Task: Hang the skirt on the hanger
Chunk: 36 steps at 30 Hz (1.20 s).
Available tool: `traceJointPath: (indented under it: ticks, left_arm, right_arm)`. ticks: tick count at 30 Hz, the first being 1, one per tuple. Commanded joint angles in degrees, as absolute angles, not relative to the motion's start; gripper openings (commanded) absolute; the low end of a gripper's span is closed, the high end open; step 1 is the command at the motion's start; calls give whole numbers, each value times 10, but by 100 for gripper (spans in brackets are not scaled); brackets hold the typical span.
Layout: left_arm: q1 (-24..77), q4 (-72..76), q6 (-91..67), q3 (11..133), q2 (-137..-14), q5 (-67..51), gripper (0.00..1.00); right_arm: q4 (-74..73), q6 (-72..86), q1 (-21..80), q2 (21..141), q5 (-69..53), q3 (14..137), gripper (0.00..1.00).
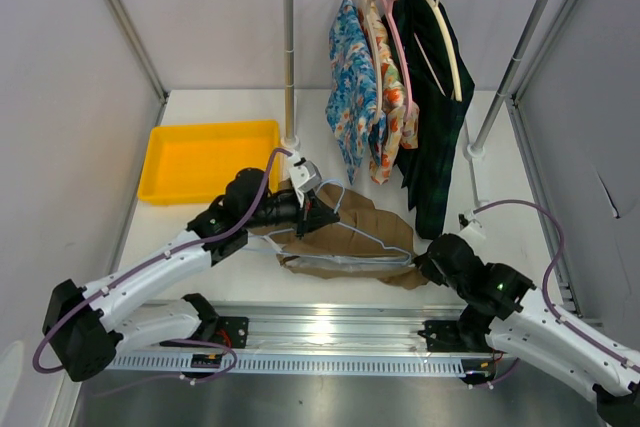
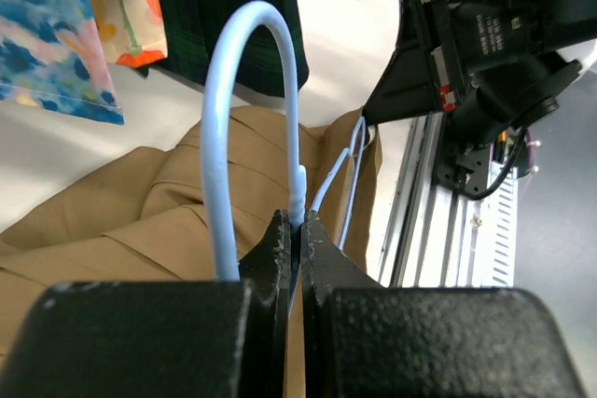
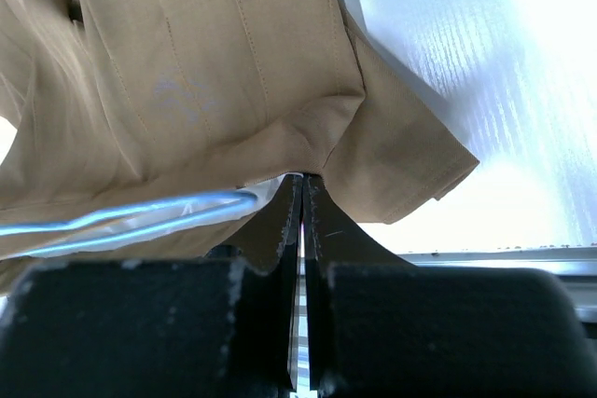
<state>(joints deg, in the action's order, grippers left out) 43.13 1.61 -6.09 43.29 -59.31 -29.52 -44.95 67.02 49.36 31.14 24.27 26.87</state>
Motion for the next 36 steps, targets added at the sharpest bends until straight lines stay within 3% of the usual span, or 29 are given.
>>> traceJointPath:
  ticks: [1,29,36]
  left_arm:
    - [446,4,-20,462,-604,-258,0]
    - [493,112,-39,439,-598,-306,0]
    - [518,182,-54,410,-592,-253,0]
  right_arm:
    - [-437,645,487,306,249,271,0]
    - [-416,585,477,364,244,345,0]
    - [-442,570,477,362,239,389,0]
